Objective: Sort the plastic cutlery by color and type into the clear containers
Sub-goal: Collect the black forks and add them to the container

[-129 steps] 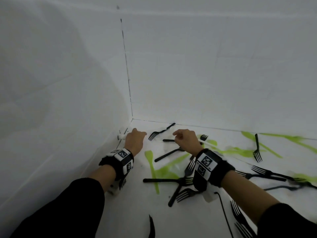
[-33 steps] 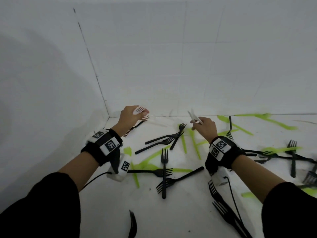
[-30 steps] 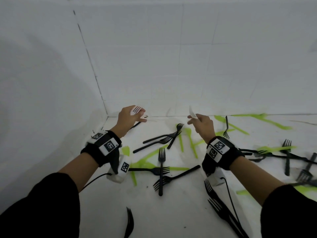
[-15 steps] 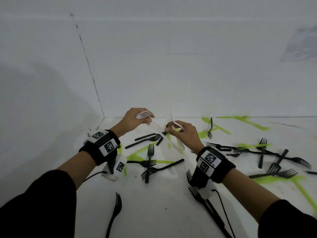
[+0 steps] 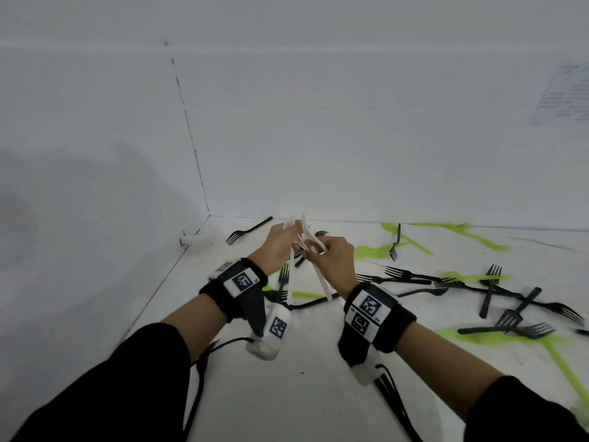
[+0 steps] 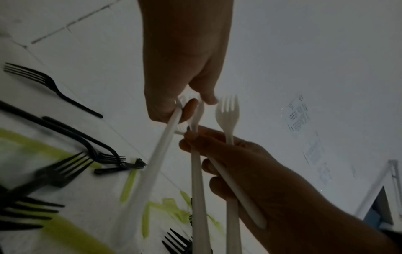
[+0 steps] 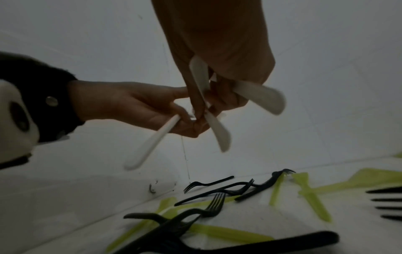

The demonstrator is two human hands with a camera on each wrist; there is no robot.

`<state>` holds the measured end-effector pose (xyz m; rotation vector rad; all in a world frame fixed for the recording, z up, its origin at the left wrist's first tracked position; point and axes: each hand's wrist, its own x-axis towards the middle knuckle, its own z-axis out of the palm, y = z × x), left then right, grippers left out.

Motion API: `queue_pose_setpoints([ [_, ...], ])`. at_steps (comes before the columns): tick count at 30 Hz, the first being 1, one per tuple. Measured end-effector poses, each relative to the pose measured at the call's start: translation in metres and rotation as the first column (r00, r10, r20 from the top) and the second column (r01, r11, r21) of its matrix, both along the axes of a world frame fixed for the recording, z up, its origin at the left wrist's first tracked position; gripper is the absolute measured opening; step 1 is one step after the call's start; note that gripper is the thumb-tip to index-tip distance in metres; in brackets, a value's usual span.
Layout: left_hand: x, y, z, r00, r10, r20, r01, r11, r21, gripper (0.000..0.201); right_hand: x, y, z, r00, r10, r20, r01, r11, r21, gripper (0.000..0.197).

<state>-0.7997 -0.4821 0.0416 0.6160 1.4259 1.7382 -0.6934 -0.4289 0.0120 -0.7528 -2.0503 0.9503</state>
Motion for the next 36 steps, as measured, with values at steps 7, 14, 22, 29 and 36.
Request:
queue_pose_setpoints([
  [7, -0.001, -0.008, -0.002, 0.984, 0.086, 0.153, -0.093, 0.995, 0.039, 0.025, 0.003, 0.002, -0.010, 0.986, 0.002, -0.168, -0.024, 0.991, -0.129, 0.012],
  [14, -0.002, -0.009, 0.002, 0.995, 0.093, 0.046, -0.093, 0.996, 0.013, 0.033, 0.006, -0.009, 0.002, 0.964, 0.182, -0.193, -0.228, 0.940, -0.254, 0.010],
  [22, -0.003, -0.017, 0.000, 0.984, 0.175, -0.006, -0.175, 0.984, -0.013, 0.024, 0.009, -0.018, 0.010, 0.982, 0.060, -0.181, -0.102, 0.967, -0.234, 0.038],
  [29, 0.003, -0.026, 0.004, 0.993, 0.078, 0.084, -0.081, 0.996, 0.029, 0.034, -0.004, -0.029, 0.016, 0.987, 0.104, -0.126, -0.131, 0.963, -0.234, 0.022],
  [36, 0.000, -0.038, -0.001, 0.989, 0.073, 0.132, -0.084, 0.993, 0.084, 0.021, -0.017, -0.041, 0.003, 0.974, 0.095, -0.204, -0.162, 0.926, -0.340, 0.011],
])
